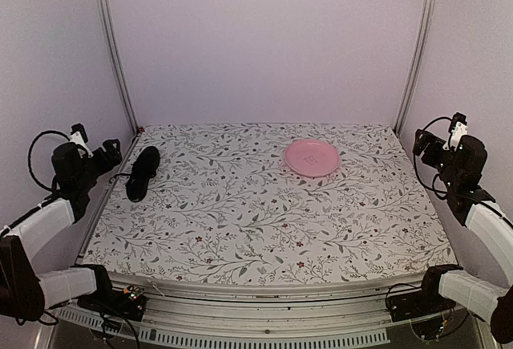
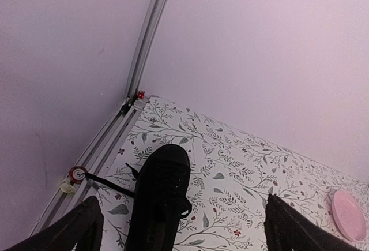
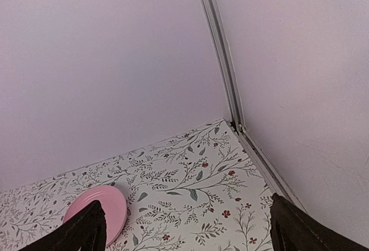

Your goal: Tie the shoes

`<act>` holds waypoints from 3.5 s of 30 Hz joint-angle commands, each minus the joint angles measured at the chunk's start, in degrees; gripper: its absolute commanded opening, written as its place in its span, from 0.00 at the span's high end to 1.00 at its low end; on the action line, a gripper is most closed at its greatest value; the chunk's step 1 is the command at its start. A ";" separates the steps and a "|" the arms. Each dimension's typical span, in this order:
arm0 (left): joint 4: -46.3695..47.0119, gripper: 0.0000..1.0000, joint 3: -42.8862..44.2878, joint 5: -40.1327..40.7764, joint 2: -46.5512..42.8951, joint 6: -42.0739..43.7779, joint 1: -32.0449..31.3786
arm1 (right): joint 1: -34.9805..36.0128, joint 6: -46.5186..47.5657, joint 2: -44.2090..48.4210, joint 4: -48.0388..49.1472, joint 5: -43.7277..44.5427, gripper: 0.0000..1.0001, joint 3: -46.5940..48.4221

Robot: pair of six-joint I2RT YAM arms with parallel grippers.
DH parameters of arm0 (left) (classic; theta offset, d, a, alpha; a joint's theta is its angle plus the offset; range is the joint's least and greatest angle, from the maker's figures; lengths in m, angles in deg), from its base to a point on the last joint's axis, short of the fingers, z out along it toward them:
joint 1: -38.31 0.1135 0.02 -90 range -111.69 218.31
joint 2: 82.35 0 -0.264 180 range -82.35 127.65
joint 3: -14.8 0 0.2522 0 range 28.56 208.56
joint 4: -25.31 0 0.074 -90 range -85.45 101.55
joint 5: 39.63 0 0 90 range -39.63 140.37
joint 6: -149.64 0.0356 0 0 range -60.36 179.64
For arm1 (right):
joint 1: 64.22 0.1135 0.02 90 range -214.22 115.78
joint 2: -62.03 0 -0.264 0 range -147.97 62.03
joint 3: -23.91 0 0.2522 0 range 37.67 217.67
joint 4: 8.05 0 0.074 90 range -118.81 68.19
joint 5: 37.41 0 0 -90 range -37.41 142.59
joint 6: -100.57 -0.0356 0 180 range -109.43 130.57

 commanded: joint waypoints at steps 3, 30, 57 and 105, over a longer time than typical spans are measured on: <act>-14.16 0.03 6.12 -2.06 0.94 -3.72 0.24 | -0.01 -3.89 0.83 -4.88 -0.53 0.01 1.16; -36.99 0.07 20.12 10.53 23.93 -0.74 -13.61 | 0.02 0.28 -4.60 -7.51 -18.11 0.01 2.09; -33.36 0.62 24.64 6.68 39.11 5.70 -6.44 | -0.05 -0.46 -7.87 -6.21 -17.51 0.01 2.04; -32.26 1.00 45.57 -12.25 30.97 -3.93 -43.71 | 20.23 -2.16 -14.20 13.95 -37.43 0.01 -0.62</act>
